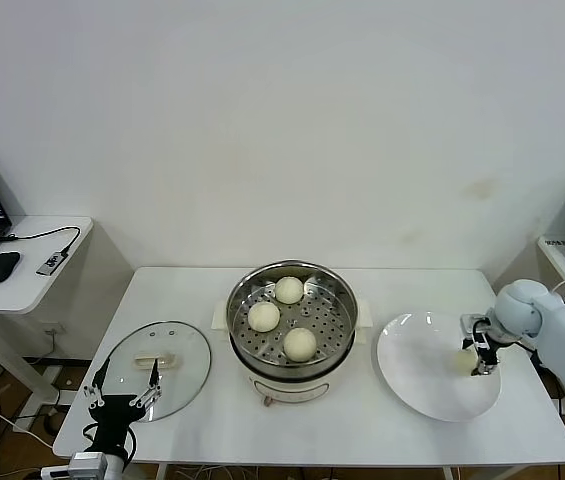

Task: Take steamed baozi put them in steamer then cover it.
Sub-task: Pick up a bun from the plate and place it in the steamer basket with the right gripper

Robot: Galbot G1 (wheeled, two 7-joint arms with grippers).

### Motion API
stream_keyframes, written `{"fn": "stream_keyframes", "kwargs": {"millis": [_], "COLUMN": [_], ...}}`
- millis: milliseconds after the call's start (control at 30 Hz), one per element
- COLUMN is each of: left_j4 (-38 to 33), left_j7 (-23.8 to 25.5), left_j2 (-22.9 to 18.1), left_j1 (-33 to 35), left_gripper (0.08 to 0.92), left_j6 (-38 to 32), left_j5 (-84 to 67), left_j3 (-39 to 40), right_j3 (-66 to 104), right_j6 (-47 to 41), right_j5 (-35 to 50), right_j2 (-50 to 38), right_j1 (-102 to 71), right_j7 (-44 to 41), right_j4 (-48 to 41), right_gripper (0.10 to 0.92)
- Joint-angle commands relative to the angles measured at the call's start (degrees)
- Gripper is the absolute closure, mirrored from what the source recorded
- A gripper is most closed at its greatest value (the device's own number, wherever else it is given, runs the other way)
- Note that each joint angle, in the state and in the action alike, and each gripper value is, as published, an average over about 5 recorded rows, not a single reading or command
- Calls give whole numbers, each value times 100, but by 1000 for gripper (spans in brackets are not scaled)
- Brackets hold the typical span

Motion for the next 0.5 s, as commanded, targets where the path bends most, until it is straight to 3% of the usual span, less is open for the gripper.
{"fn": "stream_keyframes", "kwargs": {"millis": [33,300,500], "left_j4": [-21,-50,-66], "left_j7": [4,12,12], "left_j2": [16,43,46], "left_j1": [-9,-70,-94], "left_gripper": [177,177,177], "left_j6": [8,30,30], "left_j5": [6,3,-15], "left_j3": [15,58,78], "right_j3": [-166,-1463,-2872], "right_j6": [-25,-397,-768], "right_j5": [239,1366,2437], "right_j2": [-163,-470,-176], "right_j1": [329,2289,4331], "right_j7": [-127,-208,-142], "right_j4": [227,916,1359], "right_gripper": [453,465,459]}}
